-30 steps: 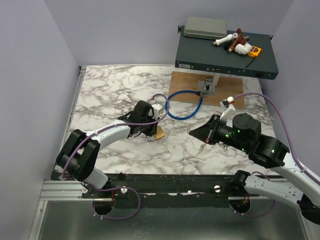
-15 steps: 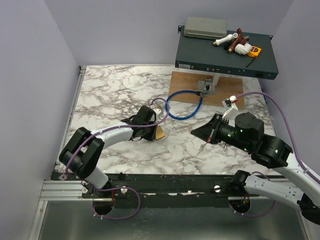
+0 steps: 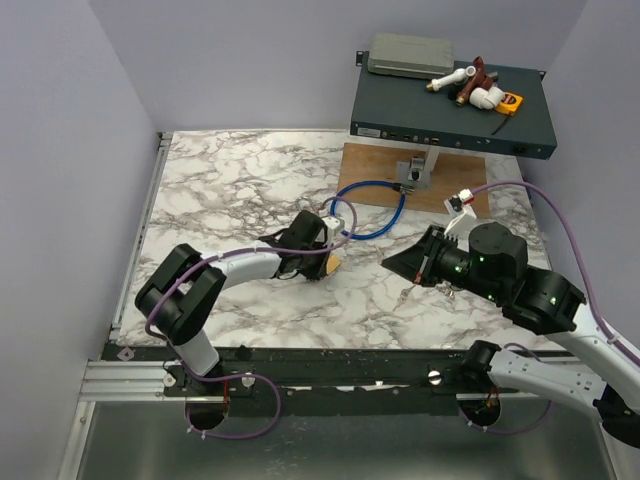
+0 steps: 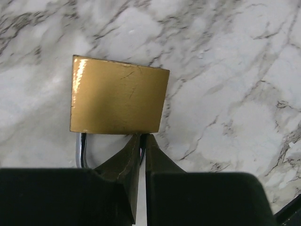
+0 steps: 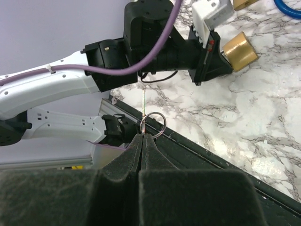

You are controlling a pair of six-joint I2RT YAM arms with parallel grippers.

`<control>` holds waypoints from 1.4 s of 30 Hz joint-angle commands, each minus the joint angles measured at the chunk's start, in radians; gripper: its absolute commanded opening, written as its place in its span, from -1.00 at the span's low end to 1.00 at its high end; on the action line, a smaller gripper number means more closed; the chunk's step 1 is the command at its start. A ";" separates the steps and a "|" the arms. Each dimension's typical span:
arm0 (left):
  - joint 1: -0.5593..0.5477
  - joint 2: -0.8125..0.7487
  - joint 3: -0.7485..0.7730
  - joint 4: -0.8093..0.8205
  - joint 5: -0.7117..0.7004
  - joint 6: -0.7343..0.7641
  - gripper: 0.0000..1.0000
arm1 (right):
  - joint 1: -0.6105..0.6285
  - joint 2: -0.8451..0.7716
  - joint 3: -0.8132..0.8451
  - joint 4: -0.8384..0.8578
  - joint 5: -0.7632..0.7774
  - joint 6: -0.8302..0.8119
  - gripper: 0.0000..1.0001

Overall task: Unlock with the key
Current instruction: Move the lock to the center of the board.

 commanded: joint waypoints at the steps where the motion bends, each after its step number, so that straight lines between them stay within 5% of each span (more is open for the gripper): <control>1: -0.130 0.058 -0.026 0.002 0.058 0.117 -0.90 | -0.003 -0.004 0.029 -0.040 0.045 -0.005 -0.99; 10: -0.257 0.083 -0.040 0.004 0.230 0.194 -0.90 | -0.005 -0.044 0.030 -0.069 0.072 0.019 -0.99; 16: -0.249 0.037 -0.032 -0.026 0.270 0.192 -0.26 | -0.004 -0.059 0.027 -0.073 0.079 0.021 -0.99; 26: -0.197 -0.070 0.028 -0.126 0.349 0.193 0.39 | -0.005 -0.072 0.034 -0.076 0.105 0.013 -0.99; 30: -0.187 -0.069 0.079 -0.154 0.277 0.116 0.44 | -0.004 -0.084 0.033 -0.078 0.118 0.013 -0.99; 35: -0.196 -0.020 0.114 -0.118 0.247 0.095 0.74 | -0.004 -0.083 0.043 -0.084 0.123 0.008 -0.99; 42: -0.200 0.010 0.116 -0.085 0.281 0.309 0.97 | -0.003 -0.082 0.068 -0.110 0.138 -0.008 -0.99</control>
